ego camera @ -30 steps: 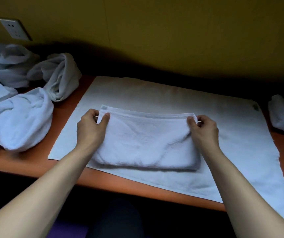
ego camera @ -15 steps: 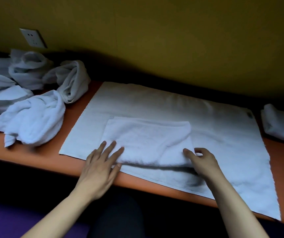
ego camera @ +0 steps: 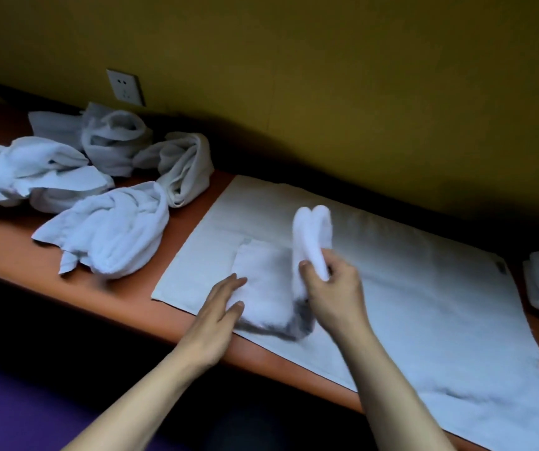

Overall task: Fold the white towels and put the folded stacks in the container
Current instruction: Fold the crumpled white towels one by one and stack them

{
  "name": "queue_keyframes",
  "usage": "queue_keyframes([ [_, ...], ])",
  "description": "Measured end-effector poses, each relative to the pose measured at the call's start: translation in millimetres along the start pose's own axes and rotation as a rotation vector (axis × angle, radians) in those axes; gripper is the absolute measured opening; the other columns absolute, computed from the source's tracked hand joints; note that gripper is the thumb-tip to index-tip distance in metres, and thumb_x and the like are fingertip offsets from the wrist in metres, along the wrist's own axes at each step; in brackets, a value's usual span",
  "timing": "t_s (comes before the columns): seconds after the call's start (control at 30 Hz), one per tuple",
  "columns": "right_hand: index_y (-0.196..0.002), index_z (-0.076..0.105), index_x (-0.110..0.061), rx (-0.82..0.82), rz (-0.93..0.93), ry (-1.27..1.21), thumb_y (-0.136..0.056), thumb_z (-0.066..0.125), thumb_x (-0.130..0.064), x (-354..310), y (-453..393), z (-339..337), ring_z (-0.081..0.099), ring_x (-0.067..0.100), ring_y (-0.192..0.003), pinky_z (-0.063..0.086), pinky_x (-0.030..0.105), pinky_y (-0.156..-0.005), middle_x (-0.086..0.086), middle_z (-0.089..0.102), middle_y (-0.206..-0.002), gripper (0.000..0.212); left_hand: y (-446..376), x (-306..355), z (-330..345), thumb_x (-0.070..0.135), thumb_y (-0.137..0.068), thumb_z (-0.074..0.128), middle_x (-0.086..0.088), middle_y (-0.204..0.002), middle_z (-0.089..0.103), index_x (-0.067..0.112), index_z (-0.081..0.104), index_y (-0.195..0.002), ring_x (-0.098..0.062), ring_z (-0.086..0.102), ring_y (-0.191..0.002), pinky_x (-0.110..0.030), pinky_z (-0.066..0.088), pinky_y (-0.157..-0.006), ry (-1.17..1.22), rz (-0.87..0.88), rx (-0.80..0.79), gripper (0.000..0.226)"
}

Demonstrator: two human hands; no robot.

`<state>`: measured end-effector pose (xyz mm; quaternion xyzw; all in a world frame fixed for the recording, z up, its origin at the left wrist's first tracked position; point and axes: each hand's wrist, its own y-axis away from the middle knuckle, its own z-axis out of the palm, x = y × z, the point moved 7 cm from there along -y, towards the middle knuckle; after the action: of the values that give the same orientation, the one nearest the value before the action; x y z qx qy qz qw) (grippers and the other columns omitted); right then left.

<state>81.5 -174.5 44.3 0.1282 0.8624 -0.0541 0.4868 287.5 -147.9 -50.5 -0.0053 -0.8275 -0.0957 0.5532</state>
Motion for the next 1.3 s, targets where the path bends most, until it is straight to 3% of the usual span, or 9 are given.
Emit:
queue_keyframes([
  [0.1, -0.115, 0.065, -0.026, -0.160, -0.051, 0.134, -0.092, 0.058, -0.031, -9.7, 12.4, 53.6, 0.067, 0.021, -0.091, 0.050, 0.027, -0.074, -0.002, 0.071, -0.100, 0.025, -3.7, -7.5, -16.0, 0.030, -0.100, 0.051, 0.008, -0.143, 0.050, 0.033, 0.054, -0.128, 0.006, 0.043, -0.130, -0.003, 0.028, -0.102, 0.246, -0.138, 0.149, 0.029],
  [0.23, -0.128, 0.059, -0.025, -0.440, -0.004, 0.326, -0.092, 0.055, -0.053, 1.8, 32.4, 103.6, 0.057, 0.022, -0.115, 0.046, 0.035, -0.096, 0.002, 0.063, -0.118, 0.045, -7.4, -18.5, -19.6, 0.060, -0.083, 0.050, 0.008, -0.131, 0.062, 0.035, 0.061, -0.115, -0.010, 0.054, -0.129, -0.034, 0.037, -0.114, 0.378, -0.245, 0.153, 0.042],
  [0.37, -0.102, 0.069, -0.028, -0.089, -0.035, 0.144, -0.090, 0.059, -0.038, 7.3, 22.3, 61.6, 0.063, 0.013, -0.089, 0.050, 0.034, -0.086, -0.007, 0.066, -0.092, 0.018, -14.9, -10.3, -24.1, 0.034, -0.100, 0.054, 0.000, -0.126, 0.061, 0.018, 0.056, -0.133, -0.019, 0.054, -0.124, -0.027, 0.038, -0.098, -0.029, -0.279, 0.147, 0.037],
  [0.47, -0.110, 0.058, -0.027, 0.079, 0.109, 0.222, -0.089, 0.059, -0.036, 42.6, 7.1, 24.5, 0.059, 0.022, -0.097, 0.048, 0.036, -0.087, -0.002, 0.060, -0.099, 0.023, -17.7, -1.9, -23.0, 0.029, -0.098, 0.048, -0.011, -0.123, 0.064, 0.011, 0.055, -0.131, -0.031, 0.054, -0.120, -0.035, 0.042, -0.095, -0.323, -0.328, 0.140, 0.039],
  [0.57, -0.118, 0.050, -0.024, -0.055, 0.358, 0.158, -0.089, 0.061, -0.044, 75.3, 2.5, 27.5, 0.060, 0.023, -0.104, 0.045, 0.032, -0.086, 0.003, 0.059, -0.115, 0.037, -18.5, 7.8, -19.8, 0.033, -0.100, 0.042, -0.011, -0.105, 0.065, 0.005, 0.063, -0.107, -0.032, 0.053, -0.107, -0.037, 0.040, -0.086, -0.235, -0.412, 0.154, 0.036],
  [0.67, -0.116, 0.052, -0.020, -0.159, 0.437, -0.060, -0.088, 0.066, -0.045, 83.0, -2.1, 42.9, 0.064, 0.017, -0.099, 0.049, 0.031, -0.084, -0.006, 0.064, -0.107, 0.040, -24.7, 13.7, -17.6, 0.063, -0.089, 0.048, -0.004, -0.084, 0.064, 0.006, 0.061, -0.090, -0.029, 0.060, -0.091, -0.037, 0.046, -0.078, -0.110, -0.483, 0.133, 0.059],
  [0.73, -0.109, 0.058, -0.014, -0.187, 0.501, -0.264, -0.083, 0.073, -0.042, 85.8, -3.5, 47.8, 0.069, 0.019, -0.094, 0.055, 0.035, -0.086, -0.003, 0.070, -0.100, 0.040, -27.2, 16.7, -15.5, 0.062, -0.079, 0.058, -0.001, -0.082, 0.064, 0.007, 0.059, -0.087, -0.026, 0.063, -0.083, -0.034, 0.048, -0.070, -0.052, -0.487, 0.121, 0.055],
  [1.07, -0.110, 0.061, -0.019, -0.051, 0.335, -0.276, -0.090, 0.063, -0.022, 98.5, 10.2, -28.2, 0.065, 0.010, -0.089, 0.052, 0.028, -0.077, -0.009, 0.067, -0.099, 0.020, -6.9, 62.2, 40.1, 0.026, -0.089, 0.060, 0.009, -0.099, 0.072, 0.030, 0.061, -0.106, -0.013, 0.069, -0.094, -0.037, 0.054, -0.090, 0.002, -0.278, 0.061, 0.017],
  [1.3, -0.111, 0.061, -0.027, 0.146, 0.304, -0.262, -0.089, 0.064, -0.025, 157.8, 34.9, -141.1, 0.064, 0.009, -0.097, 0.049, 0.028, -0.082, -0.014, 0.067, -0.102, 0.023, 18.4, 107.4, 153.1, 0.020, -0.094, 0.064, 0.008, -0.108, 0.071, 0.024, 0.056, -0.126, -0.009, 0.070, -0.091, -0.034, 0.055, -0.091, 0.031, -0.119, -0.090, 0.033],
])
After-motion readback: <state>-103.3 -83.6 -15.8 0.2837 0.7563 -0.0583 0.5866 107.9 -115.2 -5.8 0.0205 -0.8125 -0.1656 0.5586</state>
